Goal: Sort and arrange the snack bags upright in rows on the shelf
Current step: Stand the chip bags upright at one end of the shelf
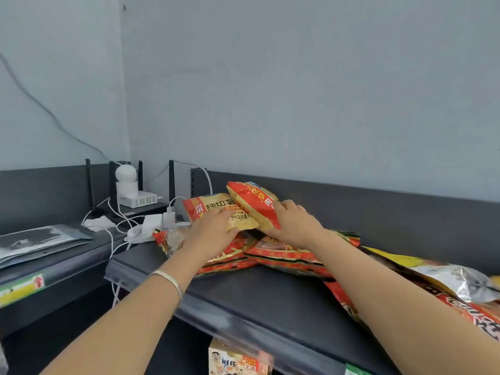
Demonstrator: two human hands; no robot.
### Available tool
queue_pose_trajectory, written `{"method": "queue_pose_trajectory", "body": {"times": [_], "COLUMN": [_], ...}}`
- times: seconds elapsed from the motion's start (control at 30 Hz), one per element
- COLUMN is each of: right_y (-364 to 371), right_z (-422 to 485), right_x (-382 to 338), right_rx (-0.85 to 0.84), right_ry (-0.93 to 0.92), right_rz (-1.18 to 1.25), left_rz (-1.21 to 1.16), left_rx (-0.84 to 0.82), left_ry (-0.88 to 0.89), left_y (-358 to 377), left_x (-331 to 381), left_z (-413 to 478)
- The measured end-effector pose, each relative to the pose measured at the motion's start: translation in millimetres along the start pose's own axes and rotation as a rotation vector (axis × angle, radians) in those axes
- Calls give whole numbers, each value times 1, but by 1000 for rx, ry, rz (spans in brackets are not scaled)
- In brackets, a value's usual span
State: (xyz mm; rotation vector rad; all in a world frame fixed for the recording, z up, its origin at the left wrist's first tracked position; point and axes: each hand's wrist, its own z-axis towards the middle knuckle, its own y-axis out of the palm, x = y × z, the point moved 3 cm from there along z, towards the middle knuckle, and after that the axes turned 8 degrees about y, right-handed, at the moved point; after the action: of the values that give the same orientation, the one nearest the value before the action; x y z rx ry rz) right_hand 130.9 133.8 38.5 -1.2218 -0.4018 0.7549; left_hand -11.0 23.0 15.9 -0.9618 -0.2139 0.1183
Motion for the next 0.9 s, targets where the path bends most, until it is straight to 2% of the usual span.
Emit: {"method": "queue_pose_trajectory", "body": {"times": [0.13,0.27,0.4,0.5,0.6,0.77,0.9], "right_y": [10,29,49,61,61,52,44], "right_z": [28,57,81,89,93,94,90], "right_x": [9,16,25,27,31,40,44], "right_rx": [-12,-40,-155,-157,-71,-39,-107], "right_ry": [128,173,205,186,162,156,105], "right_rz": [107,169,318,408,415,476,516], "left_rz": [-260,-582,-1018,-1245,-1364,-1489,-1490], "left_rx": [-27,-27,88,153,162,172,349], "left_ry": [-123,-293,-591,-704,-762,-872,-907], "left_y": [17,30,43,53,61,79,85], "left_x": [0,12,16,19,28,44,48], "left_z": [24,52,78,89,92,97,106]}}
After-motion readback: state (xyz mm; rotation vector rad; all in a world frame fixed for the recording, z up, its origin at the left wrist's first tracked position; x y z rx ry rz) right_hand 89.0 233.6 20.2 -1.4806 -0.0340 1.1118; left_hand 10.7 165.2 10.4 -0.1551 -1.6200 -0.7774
